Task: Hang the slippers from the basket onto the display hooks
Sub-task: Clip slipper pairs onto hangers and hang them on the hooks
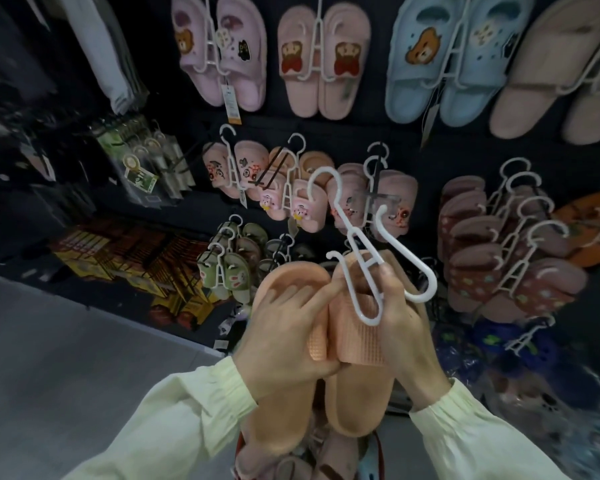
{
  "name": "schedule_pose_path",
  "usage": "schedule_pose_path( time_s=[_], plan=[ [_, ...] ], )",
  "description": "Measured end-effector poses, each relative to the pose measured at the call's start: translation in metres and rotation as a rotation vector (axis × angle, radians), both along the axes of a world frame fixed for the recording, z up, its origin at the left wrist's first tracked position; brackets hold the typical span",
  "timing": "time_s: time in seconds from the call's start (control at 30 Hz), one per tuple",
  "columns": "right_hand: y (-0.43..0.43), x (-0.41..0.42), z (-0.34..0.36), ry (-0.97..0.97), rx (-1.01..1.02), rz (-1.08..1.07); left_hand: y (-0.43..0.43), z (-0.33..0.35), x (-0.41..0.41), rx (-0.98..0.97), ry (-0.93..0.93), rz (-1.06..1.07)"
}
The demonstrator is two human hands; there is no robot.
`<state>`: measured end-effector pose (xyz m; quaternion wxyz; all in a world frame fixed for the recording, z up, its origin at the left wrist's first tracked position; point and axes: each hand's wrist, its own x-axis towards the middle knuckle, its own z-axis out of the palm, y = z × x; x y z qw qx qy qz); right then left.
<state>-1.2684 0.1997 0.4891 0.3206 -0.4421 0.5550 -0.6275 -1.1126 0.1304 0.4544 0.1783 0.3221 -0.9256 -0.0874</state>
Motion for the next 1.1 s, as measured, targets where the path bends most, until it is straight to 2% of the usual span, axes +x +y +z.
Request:
schedule_pose_path(
  time_s=[0.23, 0.5, 0.67, 0.8, 1.03, 1.1],
  plan=[
    [0.014, 0.002, 0.004, -0.100, -0.077, -0.101, -0.010, 0.006, 0.001, -0.088, -0.014, 0.027],
    [0.018, 0.015, -0.001, 0.037, -0.175, -0.139, -0.009, 0.004, -0.002, -0.040, -0.052, 0.046],
    [0.022, 0.015, -0.006, 0.023, -0.139, -0.125, -0.011, 0.005, 0.005, -0.075, -0.031, 0.090],
    [0.028, 0.012, -0.007, 0.028, -0.074, -0.021, -0.014, 0.006, 0.010, -0.066, -0.038, 0.116],
    [0.044, 0.006, 0.004, -0.166, 0.051, 0.130, -0.012, 0.006, 0.021, -0.090, -0.050, 0.147],
    [0.047, 0.005, 0.006, -0.098, 0.112, 0.092, -0.010, 0.008, 0.023, -0.095, -0.073, 0.150]
  ],
)
